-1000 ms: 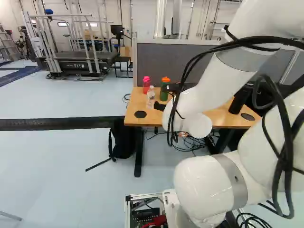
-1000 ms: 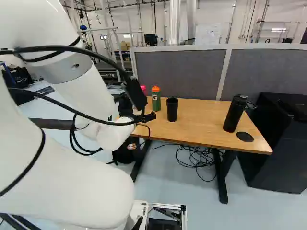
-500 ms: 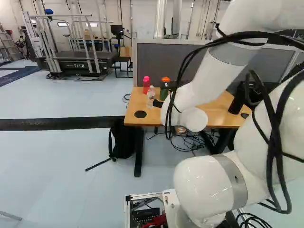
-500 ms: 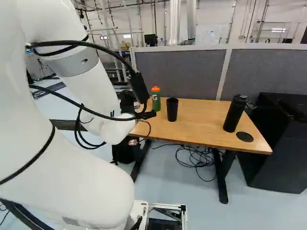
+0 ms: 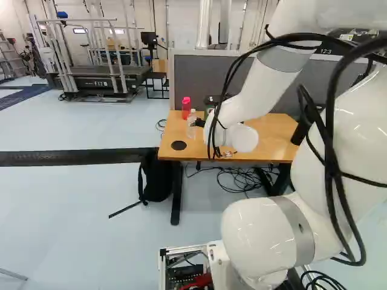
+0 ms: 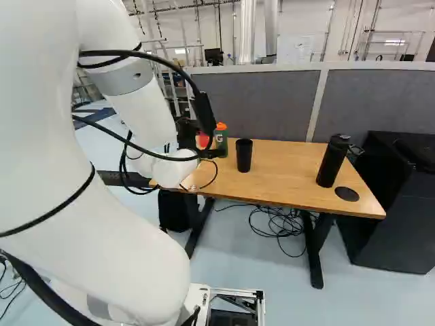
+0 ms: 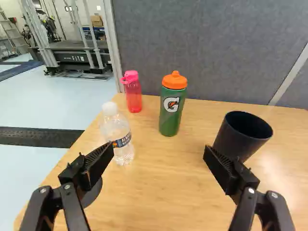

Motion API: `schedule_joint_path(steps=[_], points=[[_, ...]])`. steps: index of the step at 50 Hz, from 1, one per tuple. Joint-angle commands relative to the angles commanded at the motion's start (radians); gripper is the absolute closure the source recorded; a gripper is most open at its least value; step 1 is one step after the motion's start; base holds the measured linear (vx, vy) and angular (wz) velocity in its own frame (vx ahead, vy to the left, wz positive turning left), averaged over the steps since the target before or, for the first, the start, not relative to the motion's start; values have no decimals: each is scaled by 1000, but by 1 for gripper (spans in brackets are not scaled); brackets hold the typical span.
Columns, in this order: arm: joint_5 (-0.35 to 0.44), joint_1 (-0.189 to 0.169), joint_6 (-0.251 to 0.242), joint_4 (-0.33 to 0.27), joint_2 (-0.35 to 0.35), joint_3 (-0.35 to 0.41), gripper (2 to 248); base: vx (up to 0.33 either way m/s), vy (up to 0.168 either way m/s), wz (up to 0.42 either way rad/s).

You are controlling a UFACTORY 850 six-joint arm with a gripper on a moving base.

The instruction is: Pick up the green bottle from the table

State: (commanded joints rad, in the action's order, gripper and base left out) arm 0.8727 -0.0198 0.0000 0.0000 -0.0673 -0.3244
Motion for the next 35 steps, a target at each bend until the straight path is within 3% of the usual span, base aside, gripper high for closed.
schedule_joint_path(steps=[35], points=[[-29, -31, 0, 0, 99, -187, 3, 0, 0, 0]])
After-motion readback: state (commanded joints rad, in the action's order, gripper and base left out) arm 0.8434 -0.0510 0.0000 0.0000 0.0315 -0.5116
